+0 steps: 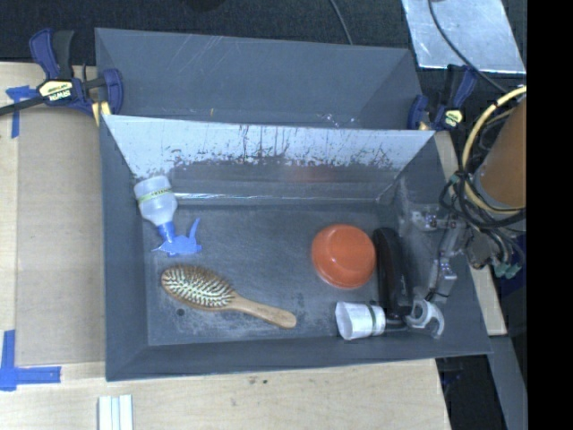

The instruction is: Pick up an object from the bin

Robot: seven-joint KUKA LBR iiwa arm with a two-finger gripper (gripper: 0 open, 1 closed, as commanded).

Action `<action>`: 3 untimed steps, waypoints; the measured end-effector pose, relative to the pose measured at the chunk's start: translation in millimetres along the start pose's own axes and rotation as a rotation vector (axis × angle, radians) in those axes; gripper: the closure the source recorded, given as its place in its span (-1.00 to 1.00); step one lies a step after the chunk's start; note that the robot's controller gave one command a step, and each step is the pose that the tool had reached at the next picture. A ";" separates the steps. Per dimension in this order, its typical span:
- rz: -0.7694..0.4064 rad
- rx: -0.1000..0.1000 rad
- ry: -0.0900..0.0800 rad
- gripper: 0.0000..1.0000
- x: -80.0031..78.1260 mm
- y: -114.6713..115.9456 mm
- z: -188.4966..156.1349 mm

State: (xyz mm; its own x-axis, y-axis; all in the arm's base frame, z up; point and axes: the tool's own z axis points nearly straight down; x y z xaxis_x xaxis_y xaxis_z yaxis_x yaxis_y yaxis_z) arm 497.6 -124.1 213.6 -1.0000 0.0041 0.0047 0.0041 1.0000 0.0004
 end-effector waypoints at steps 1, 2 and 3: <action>-0.005 0.002 -0.008 -1.00 -1.8 0.6 -4.3; -0.331 0.004 -0.010 -1.00 4.4 -24.1 99.6; -0.348 0.007 -0.018 -1.00 12.9 -30.8 51.6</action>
Offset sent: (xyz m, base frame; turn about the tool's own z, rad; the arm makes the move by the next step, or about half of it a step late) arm -0.0089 -0.0343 -0.1436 -0.4652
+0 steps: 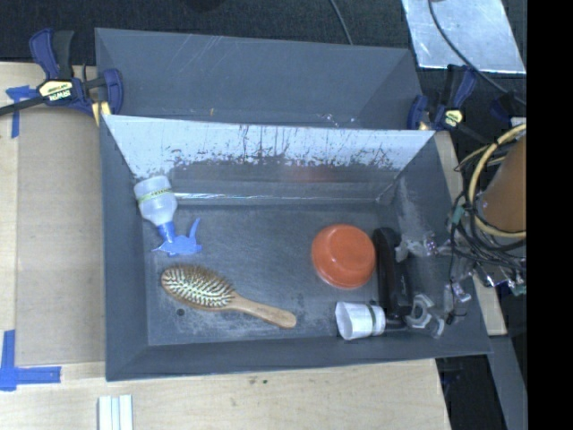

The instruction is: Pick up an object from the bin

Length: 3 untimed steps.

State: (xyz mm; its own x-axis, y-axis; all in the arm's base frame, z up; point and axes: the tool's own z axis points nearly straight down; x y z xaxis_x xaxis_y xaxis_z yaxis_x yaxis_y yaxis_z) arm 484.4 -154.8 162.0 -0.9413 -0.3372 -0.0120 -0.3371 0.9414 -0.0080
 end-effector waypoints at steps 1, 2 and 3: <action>-0.400 -0.008 0.000 -1.00 -28.5 1.9 60.1; -0.563 -0.008 -0.009 -1.00 -33.7 1.1 69.0; -0.730 -0.017 -0.007 1.00 -63.6 -4.9 90.1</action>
Offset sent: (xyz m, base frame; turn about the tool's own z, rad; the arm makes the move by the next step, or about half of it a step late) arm 0.0420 -0.0002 -0.0920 -0.5995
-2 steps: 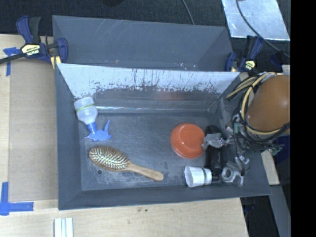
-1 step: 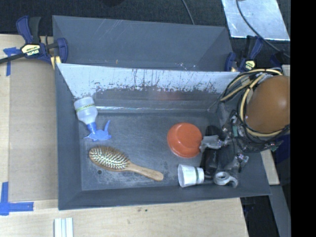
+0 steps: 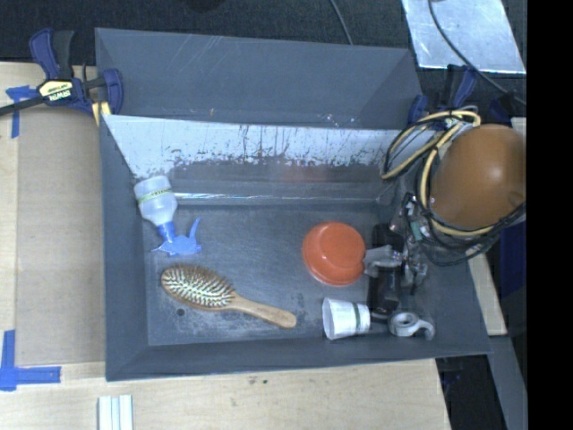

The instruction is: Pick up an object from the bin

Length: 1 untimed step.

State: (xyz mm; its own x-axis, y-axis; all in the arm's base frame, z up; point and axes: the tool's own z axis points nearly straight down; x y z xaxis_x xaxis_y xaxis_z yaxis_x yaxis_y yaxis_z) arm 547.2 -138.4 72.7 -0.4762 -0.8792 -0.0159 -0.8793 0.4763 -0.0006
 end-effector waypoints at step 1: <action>0.000 0.000 0.000 1.00 0.0 0.0 -0.2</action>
Offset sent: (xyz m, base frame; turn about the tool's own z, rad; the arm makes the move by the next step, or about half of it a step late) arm -0.0001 0.0000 0.0165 0.0003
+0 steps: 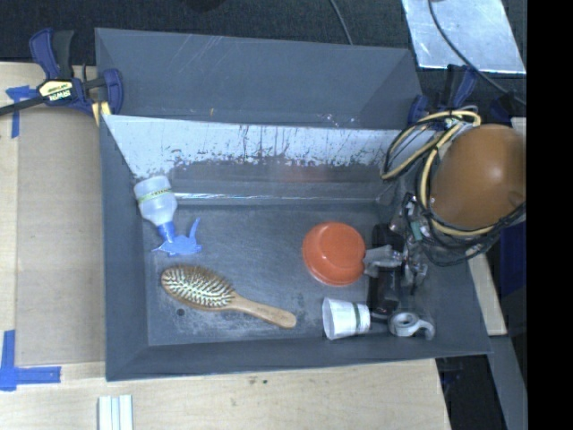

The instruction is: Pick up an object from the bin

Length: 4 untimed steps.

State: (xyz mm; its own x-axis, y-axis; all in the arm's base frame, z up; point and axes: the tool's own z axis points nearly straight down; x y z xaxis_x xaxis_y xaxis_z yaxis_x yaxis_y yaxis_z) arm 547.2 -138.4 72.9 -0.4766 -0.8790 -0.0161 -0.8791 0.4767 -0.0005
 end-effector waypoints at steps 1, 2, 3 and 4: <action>0.000 0.002 0.000 1.00 0.6 0.1 -7.1; 0.001 0.005 -0.001 1.00 -0.5 0.4 -16.9; 0.002 0.006 -0.003 1.00 -1.1 0.4 -22.9; 0.004 0.003 -0.003 1.00 -1.6 1.2 -38.5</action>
Offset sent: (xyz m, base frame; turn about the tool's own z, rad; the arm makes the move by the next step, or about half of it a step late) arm -0.0006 -0.0006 0.0072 -0.0005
